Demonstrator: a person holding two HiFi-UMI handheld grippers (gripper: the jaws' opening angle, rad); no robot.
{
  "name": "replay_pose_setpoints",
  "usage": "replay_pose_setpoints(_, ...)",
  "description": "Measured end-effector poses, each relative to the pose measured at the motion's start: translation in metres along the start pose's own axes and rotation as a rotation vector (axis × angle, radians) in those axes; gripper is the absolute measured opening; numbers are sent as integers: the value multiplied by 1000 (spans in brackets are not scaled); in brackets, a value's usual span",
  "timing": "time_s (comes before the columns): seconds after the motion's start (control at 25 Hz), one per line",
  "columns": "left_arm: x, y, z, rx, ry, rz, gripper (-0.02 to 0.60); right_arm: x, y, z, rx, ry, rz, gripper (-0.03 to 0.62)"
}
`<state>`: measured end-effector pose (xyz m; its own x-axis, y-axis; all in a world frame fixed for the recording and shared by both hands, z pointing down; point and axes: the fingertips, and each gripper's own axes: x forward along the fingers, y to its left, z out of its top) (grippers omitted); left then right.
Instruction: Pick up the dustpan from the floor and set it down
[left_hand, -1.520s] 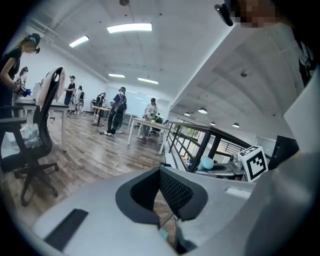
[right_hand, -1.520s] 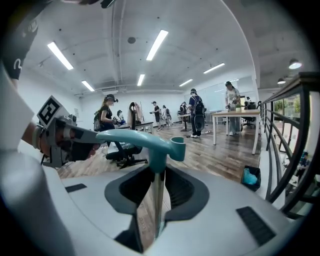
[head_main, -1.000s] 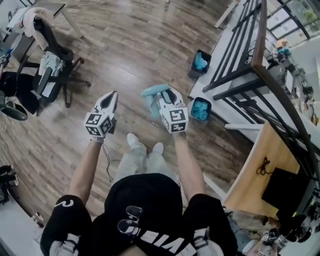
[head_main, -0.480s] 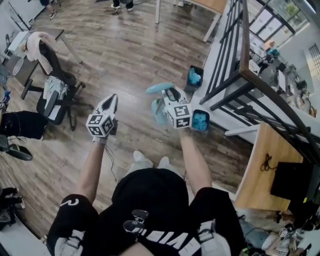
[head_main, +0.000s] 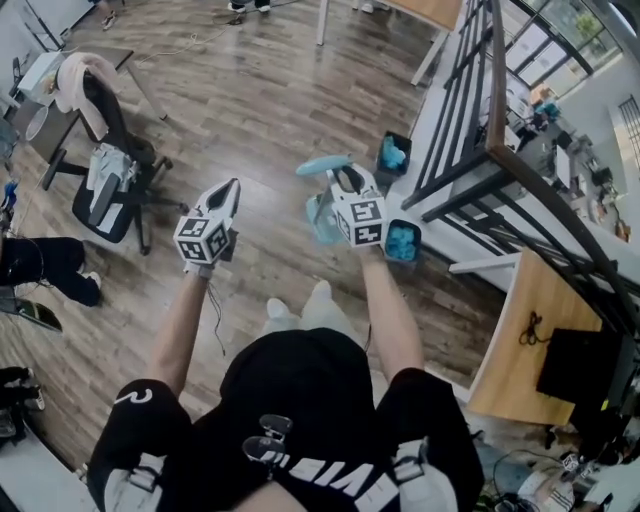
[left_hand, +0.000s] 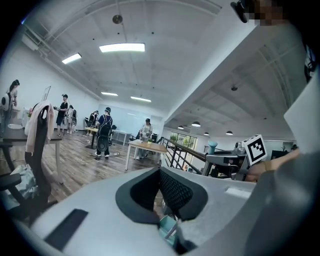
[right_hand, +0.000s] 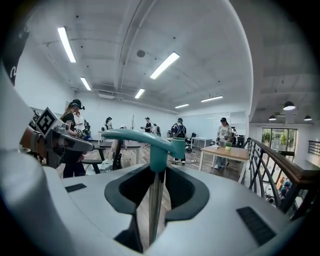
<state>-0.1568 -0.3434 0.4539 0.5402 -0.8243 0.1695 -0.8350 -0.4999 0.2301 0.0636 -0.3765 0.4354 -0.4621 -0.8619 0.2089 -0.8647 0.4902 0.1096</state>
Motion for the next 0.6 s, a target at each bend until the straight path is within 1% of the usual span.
replay_pose_setpoints(0.2, 15, 13, -3, 8, 12, 12, -3, 25, -5, -14, 5, 3, 20, 86)
replay_pose_setpoints(0.36, 34, 33, -5, 8, 16, 38, -3, 54, -10, -27, 17, 12, 42, 86)
replay_pose_setpoints(0.6, 75, 65, -14, 3, 38, 85, -3, 109, -25, -61, 30, 63, 75, 86)
